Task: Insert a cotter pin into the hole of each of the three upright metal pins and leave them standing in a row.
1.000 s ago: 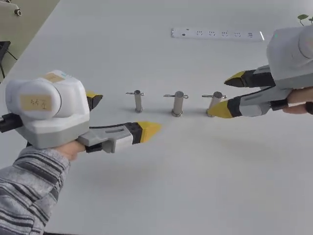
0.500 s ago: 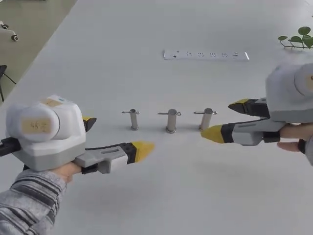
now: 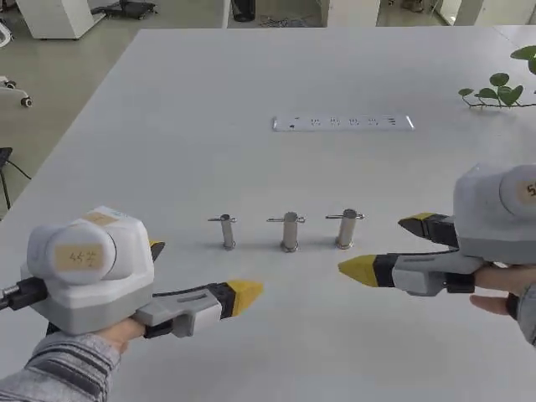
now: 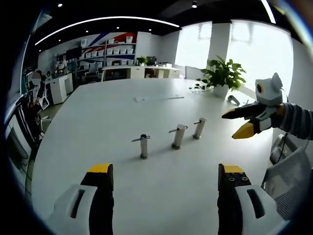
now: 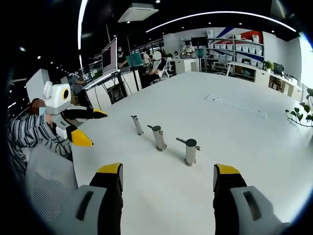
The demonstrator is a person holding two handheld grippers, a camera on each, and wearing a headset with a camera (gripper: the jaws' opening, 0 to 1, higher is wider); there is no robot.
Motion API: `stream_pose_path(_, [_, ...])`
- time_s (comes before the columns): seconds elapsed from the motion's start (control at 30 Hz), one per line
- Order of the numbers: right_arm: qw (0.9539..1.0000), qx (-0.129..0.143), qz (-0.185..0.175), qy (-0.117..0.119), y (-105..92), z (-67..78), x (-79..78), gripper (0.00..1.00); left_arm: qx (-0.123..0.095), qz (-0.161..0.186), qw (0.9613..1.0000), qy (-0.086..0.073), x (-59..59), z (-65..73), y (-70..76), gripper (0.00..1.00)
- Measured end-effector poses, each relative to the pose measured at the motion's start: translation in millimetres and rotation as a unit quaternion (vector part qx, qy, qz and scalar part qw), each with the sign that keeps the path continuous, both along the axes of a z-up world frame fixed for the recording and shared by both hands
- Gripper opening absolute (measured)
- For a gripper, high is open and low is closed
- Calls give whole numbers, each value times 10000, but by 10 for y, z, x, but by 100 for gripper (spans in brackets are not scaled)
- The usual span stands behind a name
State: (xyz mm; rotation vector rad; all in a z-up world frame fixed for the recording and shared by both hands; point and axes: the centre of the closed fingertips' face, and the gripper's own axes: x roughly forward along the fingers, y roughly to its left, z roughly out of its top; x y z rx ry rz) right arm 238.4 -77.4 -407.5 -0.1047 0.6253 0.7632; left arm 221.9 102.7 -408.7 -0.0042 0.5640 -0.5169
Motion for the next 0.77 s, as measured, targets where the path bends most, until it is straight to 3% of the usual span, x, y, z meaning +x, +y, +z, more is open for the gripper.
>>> stream_pose_path(0.27, [9997,148,-178,2,23,17,-15,74,-44,65,10000,-24,-43,30,-4,86])
stream_pose_path(0.77, [9995,54,-300,-23,-13,-33,-81,72,-84,94,9999,-53,-69,38,-10,85])
